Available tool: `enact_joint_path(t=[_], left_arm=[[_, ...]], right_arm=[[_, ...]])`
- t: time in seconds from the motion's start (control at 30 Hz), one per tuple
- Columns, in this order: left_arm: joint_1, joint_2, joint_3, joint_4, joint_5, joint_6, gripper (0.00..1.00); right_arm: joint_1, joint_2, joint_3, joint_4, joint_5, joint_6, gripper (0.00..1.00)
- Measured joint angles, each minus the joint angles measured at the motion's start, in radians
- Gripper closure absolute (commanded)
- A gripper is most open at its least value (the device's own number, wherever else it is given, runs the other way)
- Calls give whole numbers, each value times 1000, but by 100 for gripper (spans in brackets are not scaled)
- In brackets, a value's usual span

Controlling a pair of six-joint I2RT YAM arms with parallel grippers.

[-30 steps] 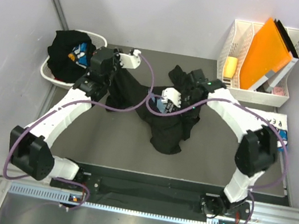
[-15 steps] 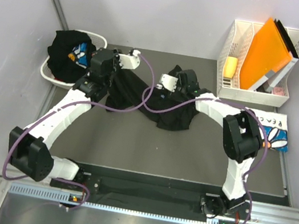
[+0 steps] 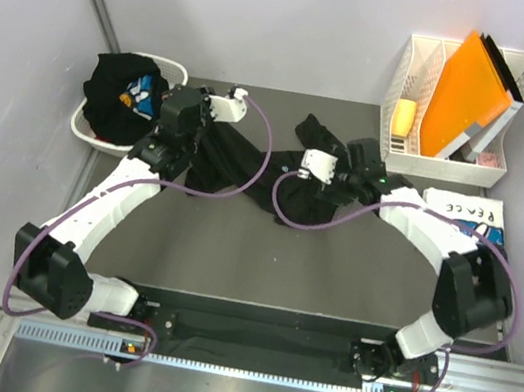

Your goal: Fold and stack the t-shirts

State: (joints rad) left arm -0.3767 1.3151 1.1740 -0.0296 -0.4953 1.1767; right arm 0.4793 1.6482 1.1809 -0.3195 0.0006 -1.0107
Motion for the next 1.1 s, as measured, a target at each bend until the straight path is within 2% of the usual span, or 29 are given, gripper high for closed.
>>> enact_joint_path(t=[0.17,0.47,0.7,0.9,1.0,1.03,1.1], left_arm=[[-13,0,0,0,-2,0,100],[-26,2,0,-1,-11,7,100],[-25,3,0,-1,-13,14,100],[-27,3,0,-1,-14,15,100],[-28,3,0,-1,-15,16,100],[-29,3,0,-1,-15,16,100],[-30,3,0,-1,-15,17,100]], right_arm=[[15,-155,-117,-95,-62,-48,26],[107,-146,-303,-142,-56,-115,28],[177,-147,-371,-101,-41,-134,34],[186,-131,-409,31,14,-134,38],[187,-102,-409,114,40,-132,49],[187,-92,-409,133,47,-136,58],[188,-72,-409,171,59,-138,69]])
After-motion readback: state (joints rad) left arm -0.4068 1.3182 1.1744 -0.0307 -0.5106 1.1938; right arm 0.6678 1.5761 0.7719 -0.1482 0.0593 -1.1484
